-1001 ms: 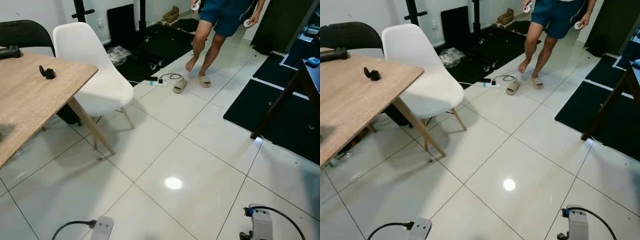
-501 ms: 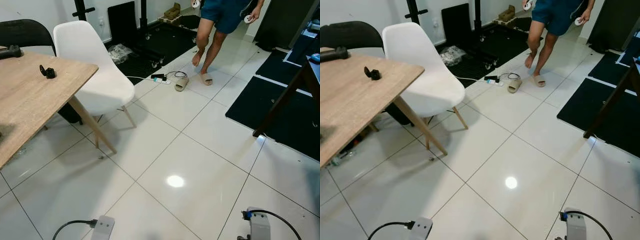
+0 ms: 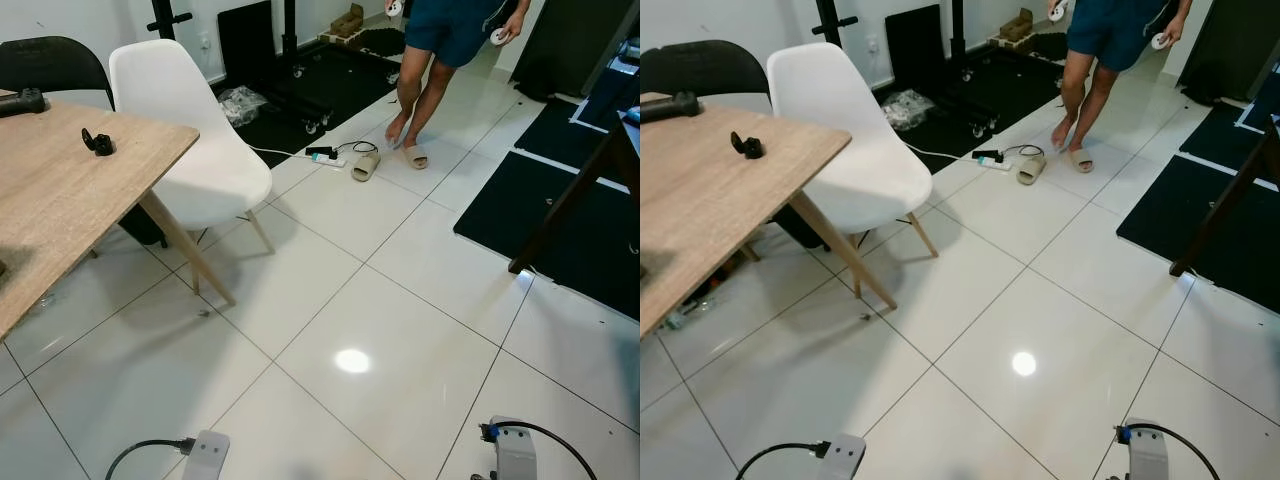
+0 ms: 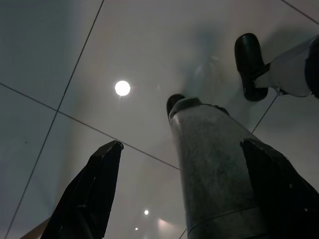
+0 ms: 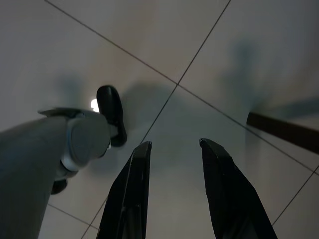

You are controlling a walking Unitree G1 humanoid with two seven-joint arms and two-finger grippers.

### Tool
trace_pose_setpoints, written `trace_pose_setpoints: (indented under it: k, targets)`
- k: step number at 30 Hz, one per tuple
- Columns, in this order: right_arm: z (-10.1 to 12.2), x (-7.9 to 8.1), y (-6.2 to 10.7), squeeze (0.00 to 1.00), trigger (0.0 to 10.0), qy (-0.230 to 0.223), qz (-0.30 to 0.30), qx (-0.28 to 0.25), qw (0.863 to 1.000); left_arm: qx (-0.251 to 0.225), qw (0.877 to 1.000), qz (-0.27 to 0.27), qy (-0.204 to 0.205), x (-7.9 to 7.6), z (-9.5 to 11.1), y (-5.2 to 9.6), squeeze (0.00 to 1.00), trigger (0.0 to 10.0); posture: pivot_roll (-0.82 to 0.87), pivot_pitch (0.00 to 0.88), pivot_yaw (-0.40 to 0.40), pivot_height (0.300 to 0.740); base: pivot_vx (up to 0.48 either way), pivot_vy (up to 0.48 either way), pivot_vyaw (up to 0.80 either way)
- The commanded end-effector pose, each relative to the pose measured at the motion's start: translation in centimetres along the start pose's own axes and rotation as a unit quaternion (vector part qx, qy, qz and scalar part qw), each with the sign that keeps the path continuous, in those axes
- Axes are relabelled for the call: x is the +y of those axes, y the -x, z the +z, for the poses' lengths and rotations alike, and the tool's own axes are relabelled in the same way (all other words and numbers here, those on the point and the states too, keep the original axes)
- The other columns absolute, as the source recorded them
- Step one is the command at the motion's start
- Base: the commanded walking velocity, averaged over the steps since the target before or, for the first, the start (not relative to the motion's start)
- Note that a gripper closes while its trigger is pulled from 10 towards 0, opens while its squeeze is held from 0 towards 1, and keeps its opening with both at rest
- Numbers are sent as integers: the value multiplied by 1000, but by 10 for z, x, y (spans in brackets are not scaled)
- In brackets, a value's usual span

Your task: Picking trash to rubbish bin

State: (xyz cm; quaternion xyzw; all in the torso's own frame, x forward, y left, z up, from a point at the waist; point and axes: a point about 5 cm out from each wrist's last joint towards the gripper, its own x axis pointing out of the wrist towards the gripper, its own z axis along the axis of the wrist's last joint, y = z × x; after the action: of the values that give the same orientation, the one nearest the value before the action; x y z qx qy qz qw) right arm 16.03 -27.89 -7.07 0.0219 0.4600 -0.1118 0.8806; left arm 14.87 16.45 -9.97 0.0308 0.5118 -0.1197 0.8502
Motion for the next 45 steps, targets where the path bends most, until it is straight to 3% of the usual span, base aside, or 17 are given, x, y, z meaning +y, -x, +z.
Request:
trace_pose_setpoints:
  k: [1, 5, 6, 7, 8, 12, 17, 23, 29, 38, 45]
  targets:
    - [-12, 1, 2, 0, 10000, -10, -3, 15, 1000, 28, 1000, -1, -2, 1, -16, 3, 0, 10000, -77, 148, 13, 740, 0, 0, 0]
    - [-12, 1, 2, 0, 10000, -26, -4, 5, 1000, 20, 1000, 1, -7, 3, -11, 3, 0, 10000, -93, 157, 21, 740, 0, 0, 0]
    - [-2, 5, 0, 0, 10000, -32, 2, -17, 999, -5, 1000, 12, 11, 8, 2, 1, 0, 10000, -98, 164, 18, 740, 0, 0, 0]
    - [-2, 5, 0, 0, 10000, -32, 2, -17, 999, -5, 1000, 12, 11, 8, 2, 1, 0, 10000, -98, 164, 18, 740, 0, 0, 0]
    - [9, 10, -2, 0, 10000, -24, 9, -32, 999, -29, 999, 18, 27, 11, 16, 0, 0, 10000, -94, 167, 12, 740, 0, 0, 0]
    - [22, 18, -5, 0, 10000, 1, 22, -44, 999, -62, 997, 20, 30, 11, 38, -2, 0, 10000, -73, 175, -5, 740, 0, 0, 0]
    - [37, 33, -8, 0, 10000, 34, 41, -56, 997, -82, 996, 26, 40, 14, 50, -2, 0, 10000, -76, 180, -6, 740, 0, 0, 0]
    - [61, 73, -11, 0, 10000, 54, 89, -88, 991, -63, 997, 29, 42, 18, 36, 0, 0, 10000, -91, 183, 17, 740, 0, 0, 0]
    - [56, 87, -11, 0, 10000, 51, 118, -81, 988, -55, 998, 28, 30, 22, 35, 1, 0, 10000, -124, 172, 31, 740, 0, 0, 0]
    - [60, 91, -12, 0, 10000, 66, 130, -73, 987, -78, 996, 29, 36, 22, 53, 0, 0, 10000, -110, 151, 19, 740, 0, 0, 0]
    - [64, 90, -12, 0, 10000, 59, 127, -81, 987, -62, 997, 24, 36, 18, 39, 0, 0, 10000, -120, 145, 25, 740, 0, 0, 0]
